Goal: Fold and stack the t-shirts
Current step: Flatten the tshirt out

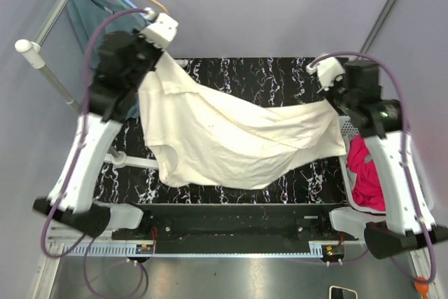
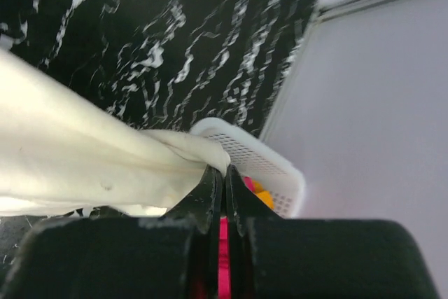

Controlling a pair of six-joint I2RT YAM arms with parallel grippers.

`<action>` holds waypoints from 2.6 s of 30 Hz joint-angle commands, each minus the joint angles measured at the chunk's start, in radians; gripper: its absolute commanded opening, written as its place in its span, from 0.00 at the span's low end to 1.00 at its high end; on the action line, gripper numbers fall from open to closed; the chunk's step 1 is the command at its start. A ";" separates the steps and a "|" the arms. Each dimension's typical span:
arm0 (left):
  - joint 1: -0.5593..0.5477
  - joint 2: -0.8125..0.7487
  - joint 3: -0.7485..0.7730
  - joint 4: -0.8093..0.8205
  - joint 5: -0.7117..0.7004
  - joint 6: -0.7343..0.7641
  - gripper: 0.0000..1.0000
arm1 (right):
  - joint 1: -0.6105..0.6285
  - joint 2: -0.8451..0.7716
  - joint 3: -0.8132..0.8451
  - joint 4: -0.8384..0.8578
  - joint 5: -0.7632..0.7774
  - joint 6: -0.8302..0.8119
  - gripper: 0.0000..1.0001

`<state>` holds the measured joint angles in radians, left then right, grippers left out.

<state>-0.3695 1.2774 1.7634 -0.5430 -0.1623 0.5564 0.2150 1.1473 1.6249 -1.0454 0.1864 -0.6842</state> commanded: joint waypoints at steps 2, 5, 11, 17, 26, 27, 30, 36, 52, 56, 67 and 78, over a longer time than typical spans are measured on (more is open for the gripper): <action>0.024 0.222 -0.130 0.257 -0.055 0.085 0.00 | -0.015 0.141 -0.224 0.315 -0.037 -0.029 0.00; 0.037 0.366 -0.128 0.330 -0.060 0.080 0.00 | -0.052 0.293 -0.240 0.390 -0.074 -0.017 0.00; 0.041 0.606 -0.102 0.457 -0.095 0.103 0.00 | -0.111 0.635 -0.150 0.530 -0.090 0.002 0.00; 0.041 0.717 -0.061 0.503 -0.121 0.100 0.00 | -0.124 0.873 -0.031 0.559 -0.067 0.014 0.13; 0.040 0.695 -0.134 0.531 -0.138 0.100 0.00 | -0.124 0.815 -0.120 0.562 -0.108 0.083 0.87; 0.040 0.691 -0.151 0.531 -0.138 0.102 0.00 | -0.121 0.758 -0.138 0.556 -0.120 0.090 0.89; 0.040 0.668 -0.186 0.529 -0.131 0.097 0.00 | -0.121 0.659 -0.212 0.504 -0.179 0.123 0.90; 0.037 0.637 -0.232 0.526 -0.123 0.096 0.00 | -0.108 0.548 -0.350 0.432 -0.294 0.149 0.87; 0.023 0.625 -0.263 0.509 -0.129 0.100 0.00 | -0.080 0.546 -0.482 0.415 -0.398 0.146 0.69; 0.021 0.623 -0.266 0.505 -0.128 0.100 0.00 | -0.077 0.557 -0.494 0.407 -0.401 0.127 0.66; 0.023 0.617 -0.295 0.503 -0.121 0.105 0.00 | -0.077 0.595 -0.494 0.412 -0.384 0.101 0.62; 0.023 0.614 -0.315 0.512 -0.120 0.111 0.00 | -0.077 0.641 -0.485 0.429 -0.351 0.080 0.59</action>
<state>-0.3454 1.9511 1.4616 -0.0765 -0.2741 0.6579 0.1291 1.7771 1.1179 -0.6323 -0.1772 -0.5808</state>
